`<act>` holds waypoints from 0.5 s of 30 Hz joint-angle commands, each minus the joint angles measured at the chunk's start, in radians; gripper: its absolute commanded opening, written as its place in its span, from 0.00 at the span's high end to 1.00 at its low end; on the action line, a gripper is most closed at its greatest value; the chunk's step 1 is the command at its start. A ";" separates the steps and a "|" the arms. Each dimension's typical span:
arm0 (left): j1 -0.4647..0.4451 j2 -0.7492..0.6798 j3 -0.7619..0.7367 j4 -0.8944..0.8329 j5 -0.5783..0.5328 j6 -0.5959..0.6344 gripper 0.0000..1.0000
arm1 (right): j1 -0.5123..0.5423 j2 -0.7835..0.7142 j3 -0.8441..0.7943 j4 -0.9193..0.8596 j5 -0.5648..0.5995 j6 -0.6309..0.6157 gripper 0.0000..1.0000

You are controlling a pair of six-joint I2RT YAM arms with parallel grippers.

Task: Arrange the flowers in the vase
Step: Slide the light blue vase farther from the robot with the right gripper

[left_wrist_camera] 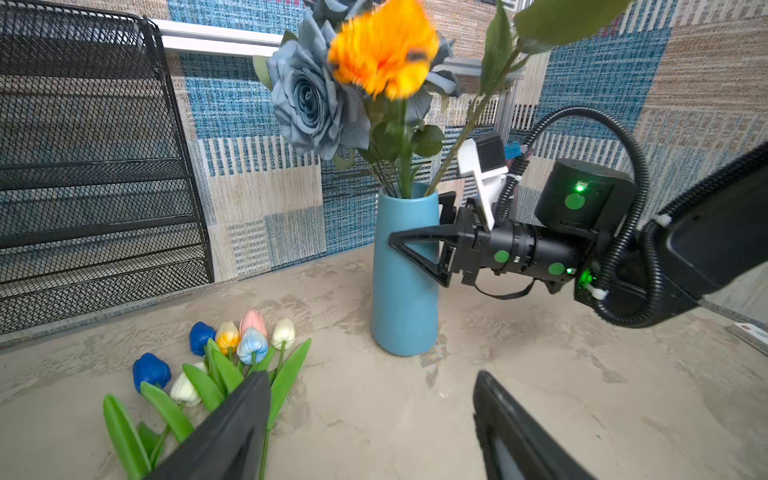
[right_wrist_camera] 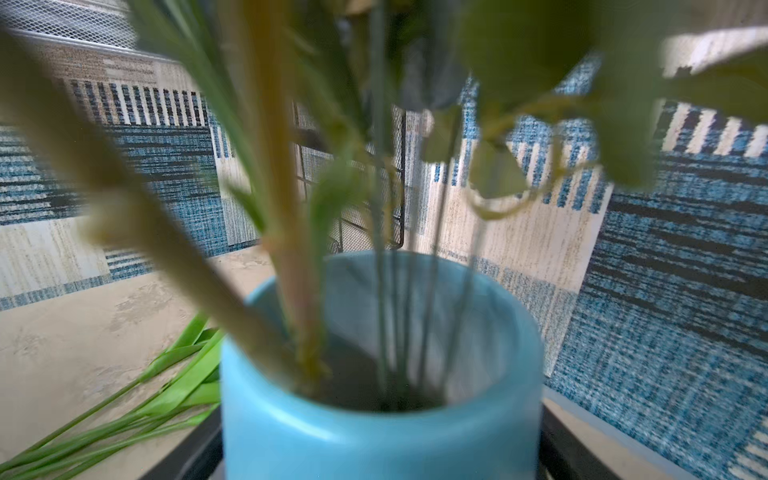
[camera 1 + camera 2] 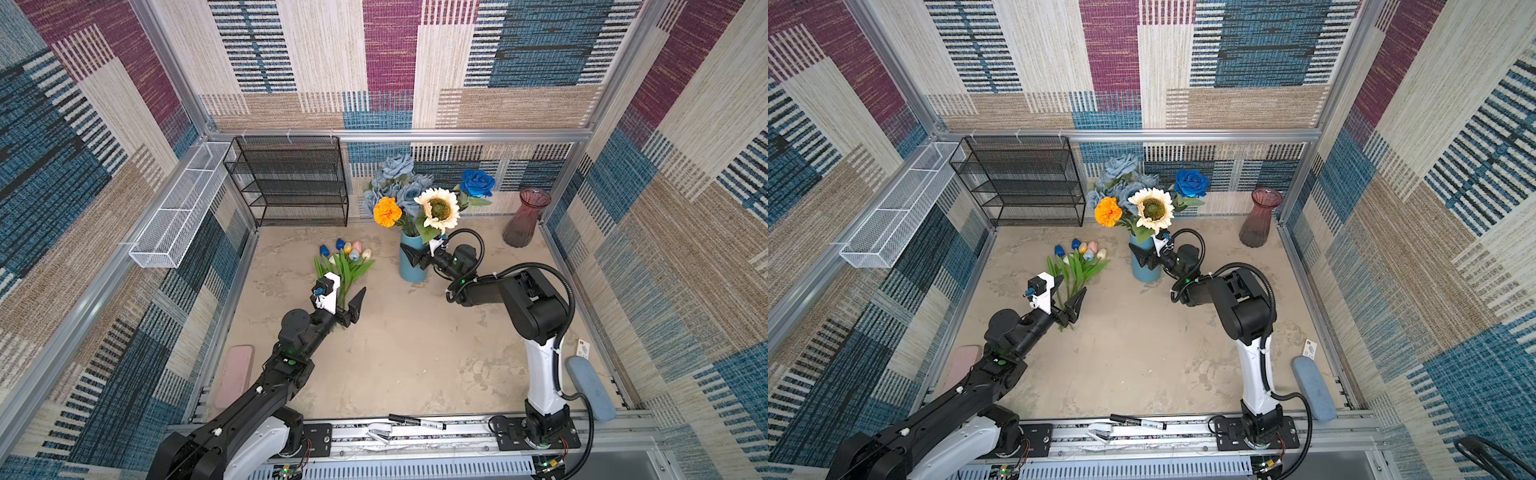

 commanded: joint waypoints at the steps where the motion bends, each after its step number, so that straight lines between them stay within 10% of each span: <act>1: 0.000 -0.016 -0.003 -0.002 -0.019 0.026 0.20 | -0.017 0.045 0.115 0.038 -0.042 -0.015 0.49; 15: 0.000 -0.063 -0.025 -0.008 0.007 0.024 0.20 | -0.046 0.410 0.725 -0.166 -0.075 -0.032 0.49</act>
